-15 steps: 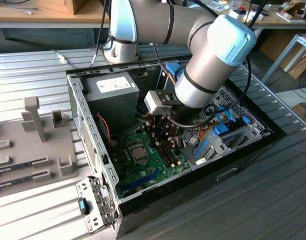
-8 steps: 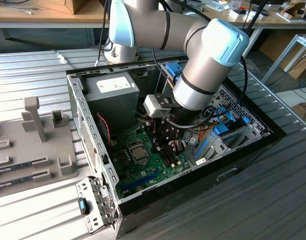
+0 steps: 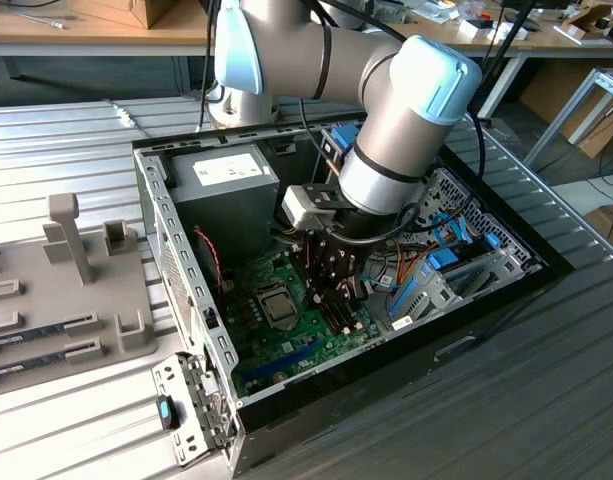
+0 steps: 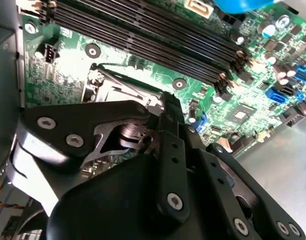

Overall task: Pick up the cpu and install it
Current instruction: 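Install the first cpu locking lever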

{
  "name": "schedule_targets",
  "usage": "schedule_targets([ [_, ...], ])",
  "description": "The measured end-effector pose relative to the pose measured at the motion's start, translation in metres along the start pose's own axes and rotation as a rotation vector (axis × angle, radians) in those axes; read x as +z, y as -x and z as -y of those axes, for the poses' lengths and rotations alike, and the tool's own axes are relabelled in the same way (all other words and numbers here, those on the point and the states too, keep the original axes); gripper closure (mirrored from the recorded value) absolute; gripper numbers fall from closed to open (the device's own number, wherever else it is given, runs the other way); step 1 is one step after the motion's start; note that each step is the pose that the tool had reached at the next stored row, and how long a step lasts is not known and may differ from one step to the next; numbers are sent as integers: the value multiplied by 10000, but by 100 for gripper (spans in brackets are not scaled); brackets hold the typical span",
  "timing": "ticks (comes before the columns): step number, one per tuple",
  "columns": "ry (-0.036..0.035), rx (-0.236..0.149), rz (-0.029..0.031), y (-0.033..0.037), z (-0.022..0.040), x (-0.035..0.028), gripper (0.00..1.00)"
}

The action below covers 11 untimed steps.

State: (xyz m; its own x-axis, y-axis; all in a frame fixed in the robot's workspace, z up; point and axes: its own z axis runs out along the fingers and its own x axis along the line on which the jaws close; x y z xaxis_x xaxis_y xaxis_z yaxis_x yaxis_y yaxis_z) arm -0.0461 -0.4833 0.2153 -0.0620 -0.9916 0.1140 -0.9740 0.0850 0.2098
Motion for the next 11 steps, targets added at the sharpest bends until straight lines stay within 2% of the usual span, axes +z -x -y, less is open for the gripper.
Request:
schedule_targets([
  [8, 1, 1, 11, 117, -12, 6, 89],
  [11, -17, 5, 11, 116, -63, 17, 89],
])
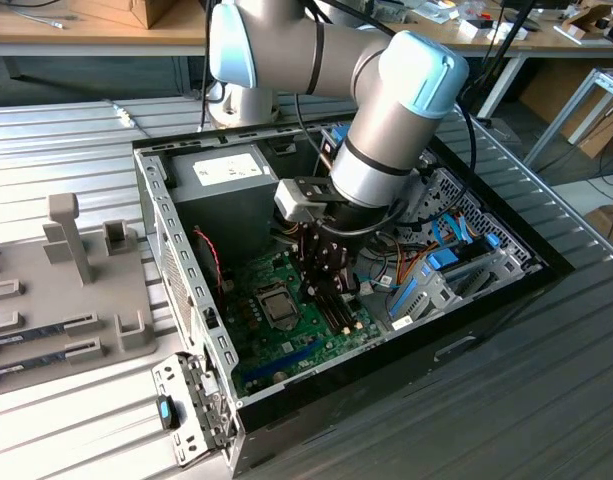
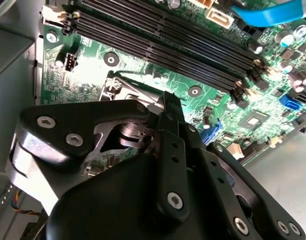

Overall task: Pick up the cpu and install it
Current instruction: 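Install the first cpu locking lever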

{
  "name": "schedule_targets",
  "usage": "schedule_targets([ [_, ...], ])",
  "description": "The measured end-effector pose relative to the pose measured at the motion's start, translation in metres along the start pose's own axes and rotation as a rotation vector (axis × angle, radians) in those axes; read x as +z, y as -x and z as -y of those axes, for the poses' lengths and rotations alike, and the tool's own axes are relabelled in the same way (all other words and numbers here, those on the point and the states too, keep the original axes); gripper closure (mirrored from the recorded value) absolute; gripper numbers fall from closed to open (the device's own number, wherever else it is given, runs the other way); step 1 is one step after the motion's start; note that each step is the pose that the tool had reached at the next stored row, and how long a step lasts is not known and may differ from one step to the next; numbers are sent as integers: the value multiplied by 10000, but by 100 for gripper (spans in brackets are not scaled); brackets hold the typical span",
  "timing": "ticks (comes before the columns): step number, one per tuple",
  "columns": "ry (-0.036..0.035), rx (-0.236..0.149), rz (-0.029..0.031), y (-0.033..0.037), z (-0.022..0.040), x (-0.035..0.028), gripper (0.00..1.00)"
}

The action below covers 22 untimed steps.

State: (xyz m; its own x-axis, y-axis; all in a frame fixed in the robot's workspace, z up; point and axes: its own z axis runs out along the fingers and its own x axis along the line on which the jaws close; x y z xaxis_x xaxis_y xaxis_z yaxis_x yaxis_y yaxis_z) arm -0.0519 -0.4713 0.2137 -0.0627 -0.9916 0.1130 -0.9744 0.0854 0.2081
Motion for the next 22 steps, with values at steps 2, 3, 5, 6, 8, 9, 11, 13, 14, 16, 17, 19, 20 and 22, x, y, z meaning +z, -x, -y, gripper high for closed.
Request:
schedule_targets([
  [2, -16, 2, 5, -2, -42, 10, 89],
  [3, -16, 3, 3, -3, -48, 11, 89],
  [5, -16, 2, 1, -4, -48, 11, 89],
  [6, -17, 2, 2, -4, -48, 12, 89],
  [8, -17, 3, 3, -7, -48, 14, 89],
  [9, -16, 3, 2, -11, -47, 16, 89],
  [11, -17, 2, 2, -19, -44, 23, 89],
  [13, -17, 2, 2, -30, -42, 30, 89],
  [14, -17, 2, 3, -34, -41, 33, 89],
  [16, -17, 3, 3, -40, -41, 37, 89],
  [17, -16, 2, 2, -43, -42, 40, 89],
  [19, -17, 2, 2, -48, -45, 43, 89],
  [20, -17, 4, 1, -53, -45, 44, 89],
  [22, -16, 3, 2, -57, -44, 44, 89],
])
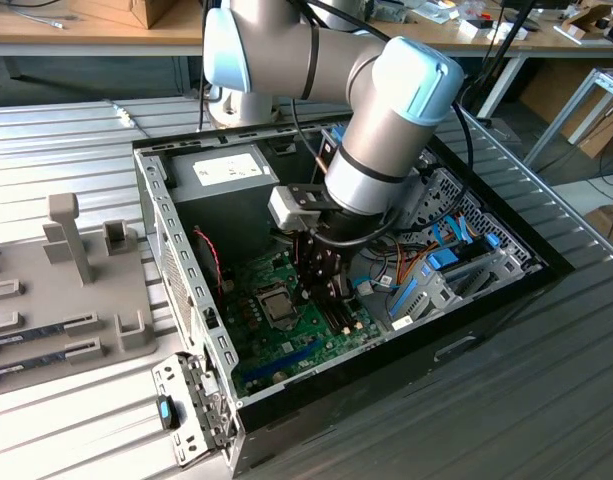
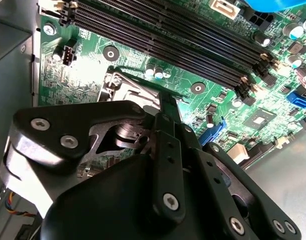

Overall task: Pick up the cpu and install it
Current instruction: 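Install the first cpu locking lever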

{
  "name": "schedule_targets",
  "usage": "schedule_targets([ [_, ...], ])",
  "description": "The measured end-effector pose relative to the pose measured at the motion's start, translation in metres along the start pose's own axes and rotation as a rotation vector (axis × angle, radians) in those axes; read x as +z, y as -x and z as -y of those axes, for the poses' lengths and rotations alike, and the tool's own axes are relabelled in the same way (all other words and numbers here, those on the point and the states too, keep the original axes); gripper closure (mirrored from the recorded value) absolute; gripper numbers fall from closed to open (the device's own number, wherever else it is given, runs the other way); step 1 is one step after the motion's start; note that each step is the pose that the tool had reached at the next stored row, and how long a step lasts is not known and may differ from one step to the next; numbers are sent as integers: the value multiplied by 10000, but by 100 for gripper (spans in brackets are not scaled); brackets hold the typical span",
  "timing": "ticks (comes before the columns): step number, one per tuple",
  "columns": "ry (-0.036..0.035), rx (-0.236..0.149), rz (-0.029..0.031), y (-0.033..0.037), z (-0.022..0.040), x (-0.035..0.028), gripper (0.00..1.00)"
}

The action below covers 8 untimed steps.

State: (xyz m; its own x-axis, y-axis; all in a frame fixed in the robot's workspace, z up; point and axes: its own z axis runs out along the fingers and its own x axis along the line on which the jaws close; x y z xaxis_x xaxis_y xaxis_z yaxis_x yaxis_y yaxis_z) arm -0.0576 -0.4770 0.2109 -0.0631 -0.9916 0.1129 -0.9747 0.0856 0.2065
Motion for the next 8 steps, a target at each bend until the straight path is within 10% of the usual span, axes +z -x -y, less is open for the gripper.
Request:
schedule_targets([
  [8, -2, 0, 0, -8, -5, 2, 89],
])
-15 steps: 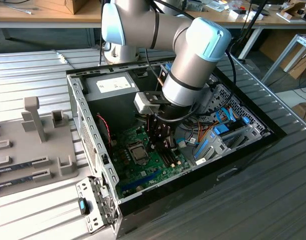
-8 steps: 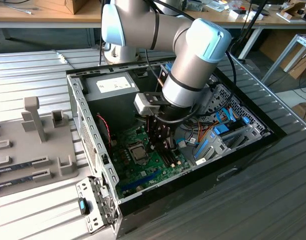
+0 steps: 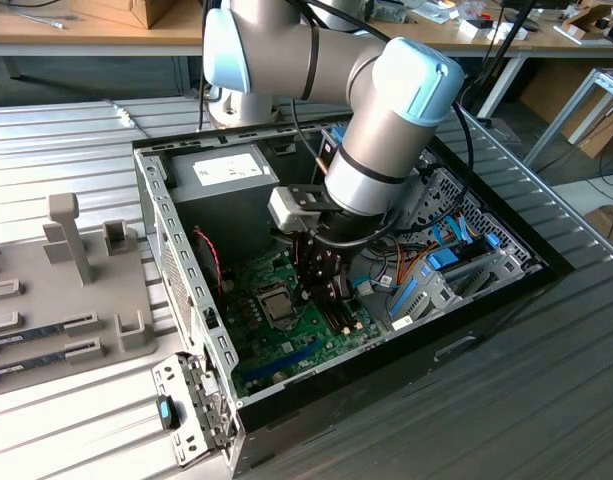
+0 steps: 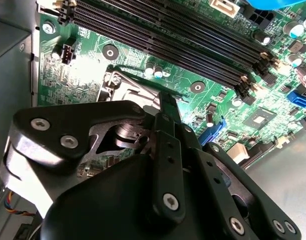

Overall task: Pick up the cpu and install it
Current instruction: 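Install the first cpu locking lever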

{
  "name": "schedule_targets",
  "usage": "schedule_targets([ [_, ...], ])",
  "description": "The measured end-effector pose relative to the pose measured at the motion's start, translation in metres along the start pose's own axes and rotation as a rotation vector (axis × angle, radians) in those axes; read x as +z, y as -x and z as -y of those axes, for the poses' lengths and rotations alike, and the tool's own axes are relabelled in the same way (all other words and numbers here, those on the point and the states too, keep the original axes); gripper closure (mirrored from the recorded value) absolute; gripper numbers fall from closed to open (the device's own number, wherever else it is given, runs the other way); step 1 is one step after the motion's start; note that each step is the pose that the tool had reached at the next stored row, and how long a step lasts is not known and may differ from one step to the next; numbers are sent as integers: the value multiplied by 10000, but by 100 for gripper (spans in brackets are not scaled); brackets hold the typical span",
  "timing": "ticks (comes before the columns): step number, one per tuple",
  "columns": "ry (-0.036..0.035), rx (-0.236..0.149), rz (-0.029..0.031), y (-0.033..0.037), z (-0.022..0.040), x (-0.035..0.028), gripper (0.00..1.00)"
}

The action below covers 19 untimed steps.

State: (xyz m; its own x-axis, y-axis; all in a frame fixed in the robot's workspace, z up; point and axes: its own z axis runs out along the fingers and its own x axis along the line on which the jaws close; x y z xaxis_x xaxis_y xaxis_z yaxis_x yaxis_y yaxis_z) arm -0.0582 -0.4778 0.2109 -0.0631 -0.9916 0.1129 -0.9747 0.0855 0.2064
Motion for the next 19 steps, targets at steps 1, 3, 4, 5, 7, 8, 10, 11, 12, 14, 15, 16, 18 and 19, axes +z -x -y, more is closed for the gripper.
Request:
schedule_targets([
  [1, 0, 0, 0, 0, 0, 0, 89],
  [3, -1, 0, 0, 0, -6, 1, 89],
  [4, -2, 1, 1, -1, -12, 3, 89],
  [5, -4, 0, 1, -1, -17, 4, 89],
  [7, -8, 0, 1, -2, -31, 7, 89],
  [8, -9, 0, 0, -2, -33, 7, 89],
  [10, -9, 0, 0, -2, -34, 7, 89],
  [11, -9, 1, 0, -2, -34, 7, 89],
  [12, -9, 0, 0, -2, -34, 7, 89],
  [14, -9, 1, 0, -3, -35, 7, 89],
  [15, -9, 1, 1, -3, -35, 8, 89],
  [16, -9, 1, 1, -4, -35, 8, 89],
  [18, -9, 3, 0, -12, -35, 11, 89],
  [19, -10, 1, 1, -18, -32, 13, 89],
])
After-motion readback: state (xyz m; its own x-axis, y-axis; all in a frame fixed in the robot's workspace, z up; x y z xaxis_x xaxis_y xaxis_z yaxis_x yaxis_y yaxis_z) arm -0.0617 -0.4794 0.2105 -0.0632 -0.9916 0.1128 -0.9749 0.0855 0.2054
